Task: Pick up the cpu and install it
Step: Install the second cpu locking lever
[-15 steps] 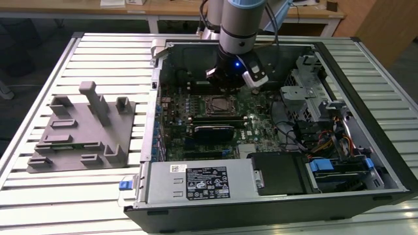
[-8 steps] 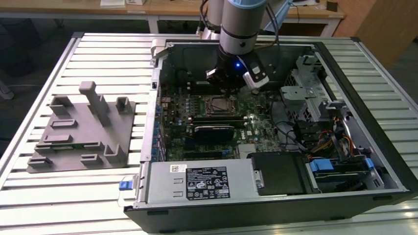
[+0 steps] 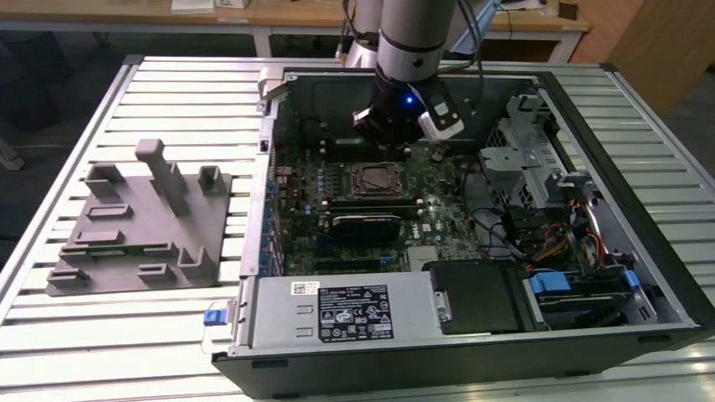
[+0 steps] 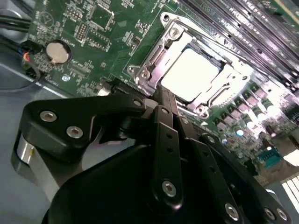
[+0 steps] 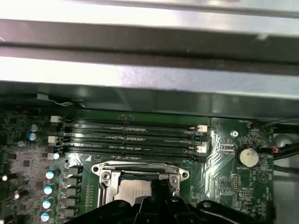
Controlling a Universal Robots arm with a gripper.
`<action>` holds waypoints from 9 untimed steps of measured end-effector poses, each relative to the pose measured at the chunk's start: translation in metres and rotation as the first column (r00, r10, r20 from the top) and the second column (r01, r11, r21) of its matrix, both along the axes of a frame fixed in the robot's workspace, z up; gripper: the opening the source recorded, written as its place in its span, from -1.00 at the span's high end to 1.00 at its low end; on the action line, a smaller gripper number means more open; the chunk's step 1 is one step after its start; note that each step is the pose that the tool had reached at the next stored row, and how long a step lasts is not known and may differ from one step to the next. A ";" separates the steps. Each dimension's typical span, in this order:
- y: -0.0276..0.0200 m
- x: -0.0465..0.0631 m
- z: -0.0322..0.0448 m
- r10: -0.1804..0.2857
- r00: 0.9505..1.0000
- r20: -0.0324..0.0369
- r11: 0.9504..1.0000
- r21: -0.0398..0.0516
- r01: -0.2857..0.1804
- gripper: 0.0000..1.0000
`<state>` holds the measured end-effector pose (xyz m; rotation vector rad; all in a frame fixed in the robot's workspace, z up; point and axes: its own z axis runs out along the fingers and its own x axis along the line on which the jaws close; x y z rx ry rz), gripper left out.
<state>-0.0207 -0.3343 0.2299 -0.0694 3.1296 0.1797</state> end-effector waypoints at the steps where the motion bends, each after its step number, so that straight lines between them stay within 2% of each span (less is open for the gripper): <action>1: 0.0000 0.000 0.0040 0.000 1.000 0.000 1.000 0.000 0.000 0.79; 4: -0.0001 0.000 0.0138 0.000 1.000 0.000 1.000 0.000 0.000 0.79; 6: -0.0010 0.000 0.0140 0.000 1.000 0.000 1.000 0.000 0.000 0.79; 9: -0.0072 0.000 0.0140 0.000 1.000 0.000 1.000 0.001 0.000 0.79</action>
